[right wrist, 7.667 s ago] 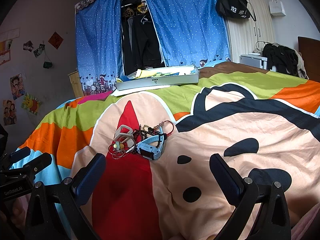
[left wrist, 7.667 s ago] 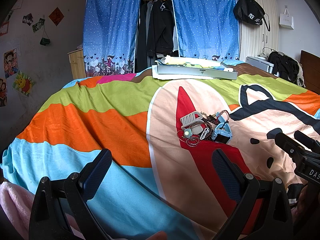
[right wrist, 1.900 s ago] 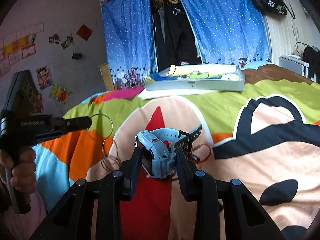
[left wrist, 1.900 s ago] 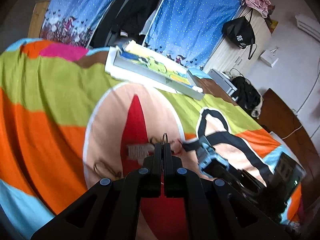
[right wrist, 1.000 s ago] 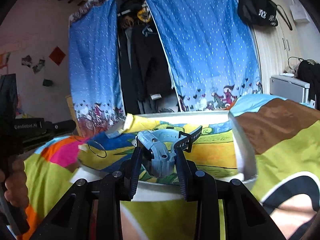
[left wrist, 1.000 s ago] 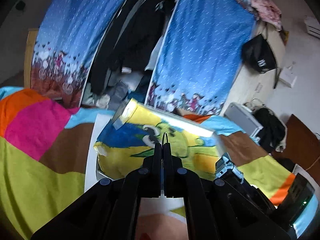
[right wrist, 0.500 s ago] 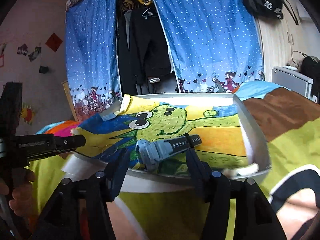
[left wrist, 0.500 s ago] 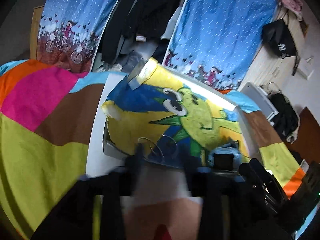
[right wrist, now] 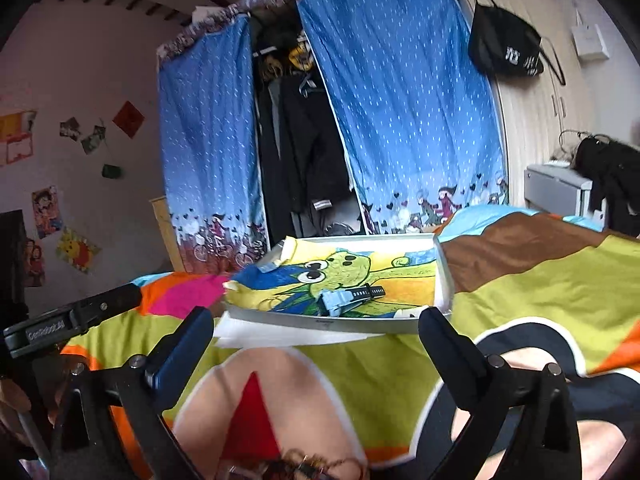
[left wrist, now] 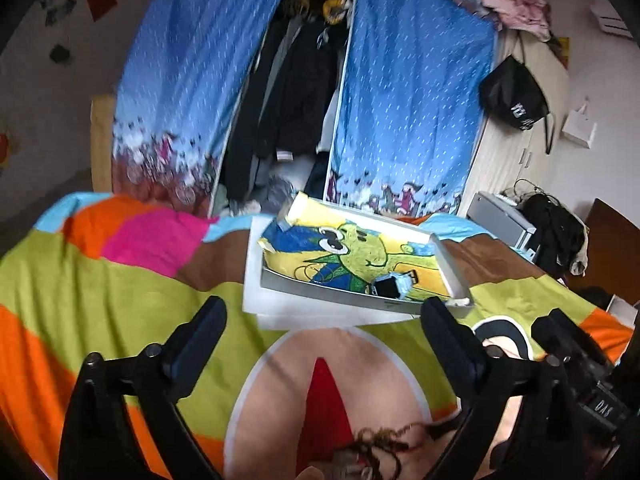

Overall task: Organize jewelry
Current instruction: 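Return the right tool to the jewelry pile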

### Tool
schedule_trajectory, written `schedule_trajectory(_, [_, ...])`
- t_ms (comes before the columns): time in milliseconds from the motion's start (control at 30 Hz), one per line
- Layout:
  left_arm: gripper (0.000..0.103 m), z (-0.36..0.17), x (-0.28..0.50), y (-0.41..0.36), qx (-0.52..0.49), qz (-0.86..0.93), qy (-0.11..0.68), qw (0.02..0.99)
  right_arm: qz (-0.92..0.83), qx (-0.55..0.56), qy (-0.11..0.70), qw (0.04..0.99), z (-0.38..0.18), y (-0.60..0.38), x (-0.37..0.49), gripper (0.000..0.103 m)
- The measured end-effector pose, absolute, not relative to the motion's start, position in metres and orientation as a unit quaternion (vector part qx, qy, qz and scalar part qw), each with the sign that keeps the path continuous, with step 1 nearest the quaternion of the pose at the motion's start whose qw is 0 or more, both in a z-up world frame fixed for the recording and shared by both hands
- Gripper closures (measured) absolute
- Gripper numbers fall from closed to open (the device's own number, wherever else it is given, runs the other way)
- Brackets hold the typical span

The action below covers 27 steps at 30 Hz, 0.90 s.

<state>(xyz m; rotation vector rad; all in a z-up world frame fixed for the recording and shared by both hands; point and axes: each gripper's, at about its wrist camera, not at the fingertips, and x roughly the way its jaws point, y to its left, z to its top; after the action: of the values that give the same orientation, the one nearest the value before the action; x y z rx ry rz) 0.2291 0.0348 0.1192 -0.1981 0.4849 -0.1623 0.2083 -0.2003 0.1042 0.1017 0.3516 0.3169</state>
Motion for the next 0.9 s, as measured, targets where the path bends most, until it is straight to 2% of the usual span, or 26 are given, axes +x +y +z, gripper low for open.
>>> schedule_trajectory(167, [0.005,0.131,0.157,0.036,-0.069,-0.074,0.203,0.974,0.174,0.038,0.176,0.968,0.111,-0.195,0.154,0.000])
schedule_trajectory(367, [0.004,0.116,0.090,0.038,-0.038,-0.066,0.200,0.977,0.184,0.022,0.179,0.966,0.097,-0.185,0.092,0.000])
schedule_trajectory(667, [0.004,0.069,0.052,0.058,-0.047,-0.049,0.271,0.960,0.180,0.015,0.188,0.965,0.063,-0.183,0.044,0.000])
schedule_trajectory(900, [0.005,0.030,0.047,0.066,-0.073,-0.051,0.333,0.939,0.170,0.016,0.243,0.955,0.023,-0.187,0.041,0.000])
